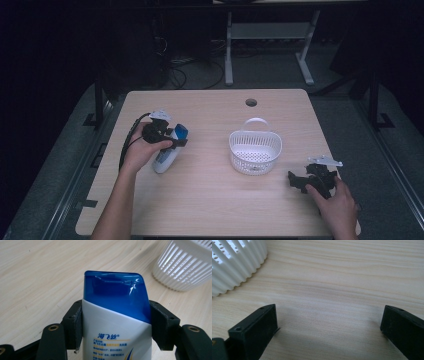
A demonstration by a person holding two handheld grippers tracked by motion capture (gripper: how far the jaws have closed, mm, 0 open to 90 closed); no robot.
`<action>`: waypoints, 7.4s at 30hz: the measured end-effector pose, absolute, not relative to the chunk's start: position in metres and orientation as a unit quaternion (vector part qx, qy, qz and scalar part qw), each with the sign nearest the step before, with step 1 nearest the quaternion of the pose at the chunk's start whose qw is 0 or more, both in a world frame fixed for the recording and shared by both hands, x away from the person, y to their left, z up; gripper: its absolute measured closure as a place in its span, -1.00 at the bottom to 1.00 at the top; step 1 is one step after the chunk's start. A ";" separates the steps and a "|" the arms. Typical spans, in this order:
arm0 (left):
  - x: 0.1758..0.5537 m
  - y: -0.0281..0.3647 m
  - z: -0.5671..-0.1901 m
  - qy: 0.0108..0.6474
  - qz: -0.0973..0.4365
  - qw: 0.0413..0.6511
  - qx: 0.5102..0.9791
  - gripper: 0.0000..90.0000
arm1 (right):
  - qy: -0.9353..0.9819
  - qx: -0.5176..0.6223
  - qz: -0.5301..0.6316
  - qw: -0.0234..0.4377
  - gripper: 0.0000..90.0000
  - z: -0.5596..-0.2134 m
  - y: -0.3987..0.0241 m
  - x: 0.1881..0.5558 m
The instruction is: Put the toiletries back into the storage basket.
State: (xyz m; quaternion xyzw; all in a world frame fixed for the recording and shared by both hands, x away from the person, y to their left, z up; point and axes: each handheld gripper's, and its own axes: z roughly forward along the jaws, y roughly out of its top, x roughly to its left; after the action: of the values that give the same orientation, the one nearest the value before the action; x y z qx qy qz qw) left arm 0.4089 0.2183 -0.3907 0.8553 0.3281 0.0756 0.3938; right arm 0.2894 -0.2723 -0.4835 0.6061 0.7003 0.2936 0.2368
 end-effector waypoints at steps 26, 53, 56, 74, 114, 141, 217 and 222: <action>0.398 0.250 -0.376 0.287 0.056 0.553 0.780 -0.18 | 0.700 0.606 0.294 0.237 -0.99 -0.484 -0.272 0.289; 0.393 0.233 -0.355 0.247 0.046 0.592 0.766 -0.18 | 0.700 0.606 0.294 0.237 -0.99 -0.483 -0.272 0.289; 0.394 0.228 -0.349 0.240 0.050 0.594 0.766 -0.17 | 0.700 0.606 0.294 0.237 -0.99 -0.483 -0.272 0.289; 0.398 0.199 -0.319 0.202 0.043 0.605 0.769 -0.17 | 0.700 0.606 0.294 0.236 -0.99 -0.483 -0.272 0.289; 0.404 0.116 -0.292 0.129 0.019 0.617 0.776 -0.17 | 0.700 0.606 0.294 0.236 -0.99 -0.483 -0.272 0.289; 0.410 0.070 -0.303 0.107 0.001 0.620 0.777 -0.17 | 0.701 0.605 0.294 0.236 -0.99 -0.483 -0.272 0.289; 0.418 0.058 -0.401 0.110 -0.015 0.580 0.807 -0.18 | 0.701 0.605 0.294 0.237 -0.99 -0.483 -0.272 0.289; 0.416 0.058 -0.401 0.106 -0.010 0.581 0.807 -0.18 | 0.701 0.605 0.294 0.236 -0.99 -0.484 -0.272 0.289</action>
State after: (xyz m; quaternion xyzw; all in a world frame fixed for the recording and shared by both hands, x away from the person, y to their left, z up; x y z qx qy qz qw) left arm 0.4165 0.0579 -0.4015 0.8071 0.1055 -0.0097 0.5808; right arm 0.2893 -0.2722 -0.4835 0.6052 0.7010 0.2940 0.2365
